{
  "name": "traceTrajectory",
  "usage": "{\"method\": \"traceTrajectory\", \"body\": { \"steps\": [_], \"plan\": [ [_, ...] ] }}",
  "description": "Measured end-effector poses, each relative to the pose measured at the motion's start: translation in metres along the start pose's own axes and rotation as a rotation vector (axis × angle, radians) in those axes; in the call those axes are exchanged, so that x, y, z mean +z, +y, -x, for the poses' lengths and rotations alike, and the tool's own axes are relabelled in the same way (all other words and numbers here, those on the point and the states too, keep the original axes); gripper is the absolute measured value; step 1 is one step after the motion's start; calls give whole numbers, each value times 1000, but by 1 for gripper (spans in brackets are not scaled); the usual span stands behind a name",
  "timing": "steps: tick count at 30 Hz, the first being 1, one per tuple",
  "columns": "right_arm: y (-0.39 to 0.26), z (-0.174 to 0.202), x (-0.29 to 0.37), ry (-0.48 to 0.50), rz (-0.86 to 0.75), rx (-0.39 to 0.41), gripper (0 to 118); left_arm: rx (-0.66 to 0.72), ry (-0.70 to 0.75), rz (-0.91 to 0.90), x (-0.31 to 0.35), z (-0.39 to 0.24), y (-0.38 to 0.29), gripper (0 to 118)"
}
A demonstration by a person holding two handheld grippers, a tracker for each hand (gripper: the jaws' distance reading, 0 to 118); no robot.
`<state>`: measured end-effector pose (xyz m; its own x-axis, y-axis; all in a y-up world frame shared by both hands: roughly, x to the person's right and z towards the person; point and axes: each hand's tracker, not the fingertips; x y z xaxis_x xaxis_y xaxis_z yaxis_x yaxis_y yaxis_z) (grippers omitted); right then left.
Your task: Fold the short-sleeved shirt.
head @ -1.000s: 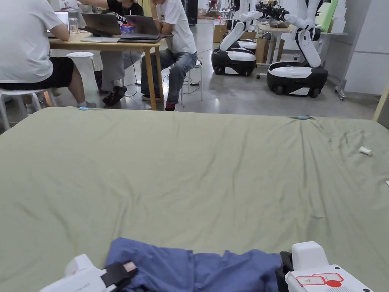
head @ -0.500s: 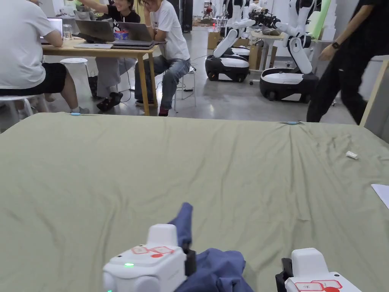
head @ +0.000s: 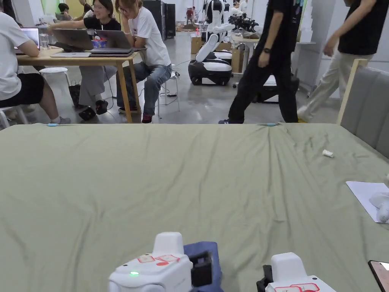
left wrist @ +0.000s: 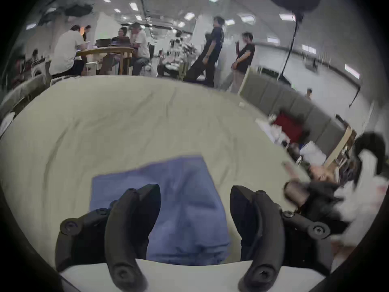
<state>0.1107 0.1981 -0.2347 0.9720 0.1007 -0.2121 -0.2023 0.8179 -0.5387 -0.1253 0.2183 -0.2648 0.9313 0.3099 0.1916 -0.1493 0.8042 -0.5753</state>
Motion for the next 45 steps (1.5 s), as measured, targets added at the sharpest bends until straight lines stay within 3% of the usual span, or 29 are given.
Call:
{"method": "traceTrajectory", "body": {
  "steps": [4, 5, 7, 12, 18, 23, 25, 31, 32, 33, 35, 36, 39, 42, 44, 45],
  "plan": [
    [4, 10, -5, 17, 11, -8, 0, 70, 51, 19, -4, 35, 12, 70],
    [5, 12, -5, 19, 9, -8, 0, 91, 20, 52, -9, 42, 10, 54],
    [5, 13, -4, 25, 7, -8, 0, 131, -4, 110, -19, 40, 0, 0],
    [4, 9, -3, 16, 15, -10, 0, 116, -171, 246, -47, 1, -38, 0],
    [-6, -3, -4, -5, 30, -21, 0, 148, -137, 292, -79, -14, -71, 0],
    [-3, 2, -9, 6, 38, -29, 0, 102, -109, 174, -37, 6, -41, 0],
    [3, 12, -14, 48, 36, -51, 0, 101, -85, 118, -15, 22, -29, 0],
    [16, 54, -51, 328, 47, -221, 0, 198, -51, 9, 32, 90, -25, 0],
    [15, 58, -56, 355, 76, -257, 0, 251, -79, -11, 36, 105, -30, 12],
    [12, 60, -62, 367, 94, -277, 0, 307, -97, -5, 37, 118, -34, 38],
    [1, 60, -71, 362, 108, -299, 0, 386, -65, 21, 40, 133, -46, 108],
    [-3, 58, -76, 337, 150, -290, 0, 412, -60, 18, 39, 143, -53, 115],
    [-18, 58, -91, 153, 253, -194, 0, 563, -130, 79, 19, 165, -72, 115],
    [-25, 50, -94, 185, 233, -264, 0, 737, -276, 141, -9, 170, -93, 112],
    [-17, 51, -85, 185, 235, -243, 0, 809, -420, 106, -30, 174, -98, 110],
    [-15, 52, -84, 182, 232, -224, 0, 863, -497, 120, -40, 172, -98, 101]
  ]
}}
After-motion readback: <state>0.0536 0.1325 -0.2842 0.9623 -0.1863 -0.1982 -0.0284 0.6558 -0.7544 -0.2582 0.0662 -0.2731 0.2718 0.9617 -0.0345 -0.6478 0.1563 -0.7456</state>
